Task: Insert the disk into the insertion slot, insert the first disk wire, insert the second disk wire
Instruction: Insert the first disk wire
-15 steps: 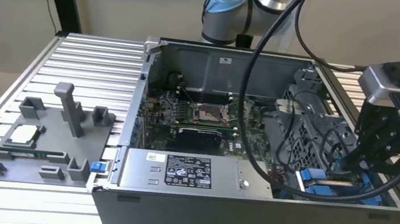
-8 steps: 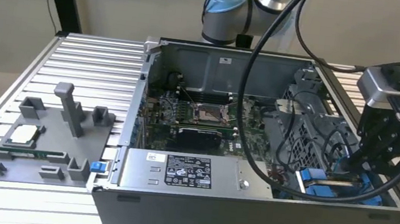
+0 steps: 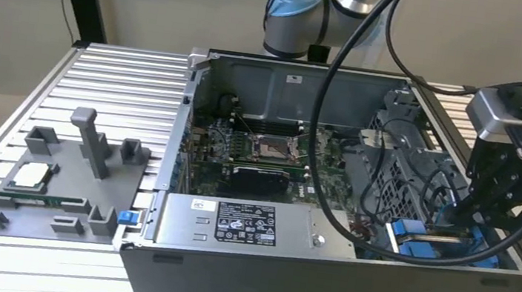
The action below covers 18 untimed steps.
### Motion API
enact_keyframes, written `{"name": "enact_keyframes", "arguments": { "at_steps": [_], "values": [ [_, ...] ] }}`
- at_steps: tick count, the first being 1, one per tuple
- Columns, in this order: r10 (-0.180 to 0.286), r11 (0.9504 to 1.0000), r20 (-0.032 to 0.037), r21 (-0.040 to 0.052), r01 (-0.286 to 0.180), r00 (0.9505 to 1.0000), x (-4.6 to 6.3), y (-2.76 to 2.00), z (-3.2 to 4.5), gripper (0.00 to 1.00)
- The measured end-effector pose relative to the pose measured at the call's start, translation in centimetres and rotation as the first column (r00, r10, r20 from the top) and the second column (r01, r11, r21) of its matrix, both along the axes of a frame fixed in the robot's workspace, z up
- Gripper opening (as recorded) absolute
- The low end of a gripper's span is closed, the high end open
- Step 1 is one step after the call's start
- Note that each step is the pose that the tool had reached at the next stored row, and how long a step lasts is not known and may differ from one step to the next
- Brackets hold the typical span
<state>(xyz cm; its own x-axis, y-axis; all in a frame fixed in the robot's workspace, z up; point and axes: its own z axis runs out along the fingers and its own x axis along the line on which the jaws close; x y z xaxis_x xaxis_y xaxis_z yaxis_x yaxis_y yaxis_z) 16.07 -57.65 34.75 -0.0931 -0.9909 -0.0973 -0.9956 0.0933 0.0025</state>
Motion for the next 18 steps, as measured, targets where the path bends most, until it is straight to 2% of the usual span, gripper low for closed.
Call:
{"name": "enact_keyframes", "arguments": {
  "at_steps": [18],
  "values": [
    [0.0, 1.0, 0.0, 0.0001, 0.0, 1.0, -0.15, -0.12, -0.37, 0.0]
  ]
}}
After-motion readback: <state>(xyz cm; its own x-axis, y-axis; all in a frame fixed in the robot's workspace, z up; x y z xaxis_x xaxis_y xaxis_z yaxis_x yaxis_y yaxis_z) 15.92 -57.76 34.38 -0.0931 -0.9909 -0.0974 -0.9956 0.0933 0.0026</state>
